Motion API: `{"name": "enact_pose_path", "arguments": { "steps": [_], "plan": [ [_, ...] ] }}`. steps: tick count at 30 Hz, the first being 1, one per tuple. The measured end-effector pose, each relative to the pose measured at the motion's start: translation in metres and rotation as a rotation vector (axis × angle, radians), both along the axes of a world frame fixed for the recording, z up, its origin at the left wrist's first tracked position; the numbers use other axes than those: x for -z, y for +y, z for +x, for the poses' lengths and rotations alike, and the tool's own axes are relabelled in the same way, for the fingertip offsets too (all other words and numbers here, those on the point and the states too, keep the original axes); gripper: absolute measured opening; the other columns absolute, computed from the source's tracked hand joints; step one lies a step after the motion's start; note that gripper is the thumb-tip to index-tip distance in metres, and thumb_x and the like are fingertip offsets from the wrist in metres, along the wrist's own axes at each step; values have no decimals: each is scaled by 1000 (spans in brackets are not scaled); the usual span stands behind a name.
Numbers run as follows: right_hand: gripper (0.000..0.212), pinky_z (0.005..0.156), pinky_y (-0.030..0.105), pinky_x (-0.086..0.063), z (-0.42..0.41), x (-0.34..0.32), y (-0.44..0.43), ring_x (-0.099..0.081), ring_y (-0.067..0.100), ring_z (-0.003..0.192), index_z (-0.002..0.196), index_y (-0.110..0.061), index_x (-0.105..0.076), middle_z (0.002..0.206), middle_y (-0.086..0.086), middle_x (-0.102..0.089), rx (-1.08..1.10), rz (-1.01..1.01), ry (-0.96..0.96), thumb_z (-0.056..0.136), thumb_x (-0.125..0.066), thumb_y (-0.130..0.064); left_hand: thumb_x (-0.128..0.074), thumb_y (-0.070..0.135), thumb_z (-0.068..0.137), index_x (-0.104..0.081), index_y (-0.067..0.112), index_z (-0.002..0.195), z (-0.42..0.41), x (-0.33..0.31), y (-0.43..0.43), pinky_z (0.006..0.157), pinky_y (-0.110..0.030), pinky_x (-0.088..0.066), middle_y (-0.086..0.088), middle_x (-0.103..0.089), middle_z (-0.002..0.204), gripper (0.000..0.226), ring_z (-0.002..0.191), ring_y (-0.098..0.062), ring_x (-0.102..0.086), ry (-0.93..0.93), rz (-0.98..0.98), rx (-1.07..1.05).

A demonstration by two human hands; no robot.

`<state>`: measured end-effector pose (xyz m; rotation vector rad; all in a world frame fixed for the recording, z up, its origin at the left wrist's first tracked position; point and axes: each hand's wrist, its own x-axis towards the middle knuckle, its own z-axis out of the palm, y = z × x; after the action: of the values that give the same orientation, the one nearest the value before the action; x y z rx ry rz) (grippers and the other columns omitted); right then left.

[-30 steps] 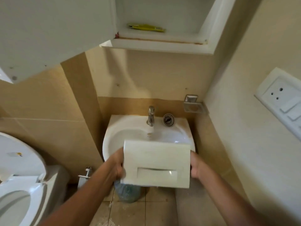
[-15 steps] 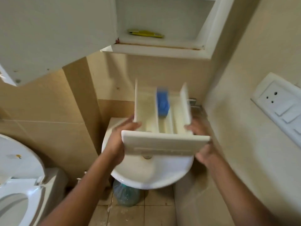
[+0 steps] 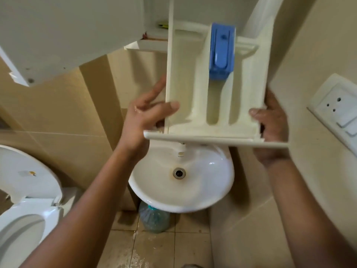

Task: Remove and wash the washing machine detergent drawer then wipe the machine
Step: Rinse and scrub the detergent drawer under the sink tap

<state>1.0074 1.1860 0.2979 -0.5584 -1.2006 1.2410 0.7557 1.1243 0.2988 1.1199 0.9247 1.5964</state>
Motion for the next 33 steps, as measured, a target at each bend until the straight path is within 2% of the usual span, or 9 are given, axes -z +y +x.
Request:
{"name": "enact_pose_path", "arguments": {
  "steps": [4,8,12,17,20,23,25,28,33],
  "plan": [
    [34,61,27,-54,0,121,-19,-68,17,62,102,-10,-67,73,5,-73,-64,-756,-356,81,-71,-36,-69,26,90,-74,9,112,3,101,-20,72,-41,-58,-14,-78,86,28,81,-34,-69,-150,-770,-6],
    [19,63,32,-49,9,141,-29,-66,23,57,84,-10,-74,71,14,-72,-171,-942,-570,92,-58,-17,-74,30,83,-71,5,104,3,146,-45,91,-58,-56,-24,-75,106,33,102,-43,-70,-222,-994,7],
    [23,61,29,-53,8,90,11,-69,21,67,110,-17,-72,86,12,-75,-260,-659,-832,96,-54,-15,-78,27,80,-65,-3,122,2,146,-46,98,-59,-51,-32,-67,120,53,106,-43,-67,-207,-870,81],
    [43,71,46,-57,-20,7,45,-73,24,80,108,-24,-70,92,3,-76,-424,-133,-1573,67,-70,-14,-81,36,82,-53,14,140,13,132,-43,96,-46,-55,-10,-60,133,68,114,-27,-61,376,-688,-302],
    [46,71,44,-59,-50,-15,48,-68,24,82,109,-27,-70,95,-2,-73,-488,268,-1971,65,-70,-13,-78,38,83,-37,20,151,20,94,-40,105,-34,-39,-4,-35,149,81,133,-19,-41,735,-219,-592],
    [40,62,28,-45,-84,-25,32,-59,14,80,104,-36,-66,85,-14,-61,-548,616,-2220,80,-62,-4,-74,48,82,-34,19,154,26,50,-28,122,-45,-22,-4,-32,155,88,145,-20,-28,1083,131,-501],
    [39,67,24,-40,-101,-30,22,-59,16,86,108,-37,-66,86,-17,-61,-575,825,-2298,88,-56,-6,-76,51,79,-29,20,157,28,31,-18,121,-38,-23,0,-40,154,96,144,-18,-33,1200,-15,-236],
    [39,64,20,-36,-114,-27,12,-64,20,100,120,-30,-67,109,-8,-69,-519,1114,-2280,91,-54,-7,-83,36,79,-36,28,150,24,34,-11,86,-22,-50,12,-59,127,85,112,-10,-60,886,-464,199],
    [24,67,36,-53,-117,1,19,-64,25,95,105,-27,-67,97,0,-67,-374,1281,-2121,93,-50,-15,-65,22,90,-46,26,134,34,80,-19,65,-25,-48,2,-61,89,48,77,-12,-60,633,-604,58]
  ]
}}
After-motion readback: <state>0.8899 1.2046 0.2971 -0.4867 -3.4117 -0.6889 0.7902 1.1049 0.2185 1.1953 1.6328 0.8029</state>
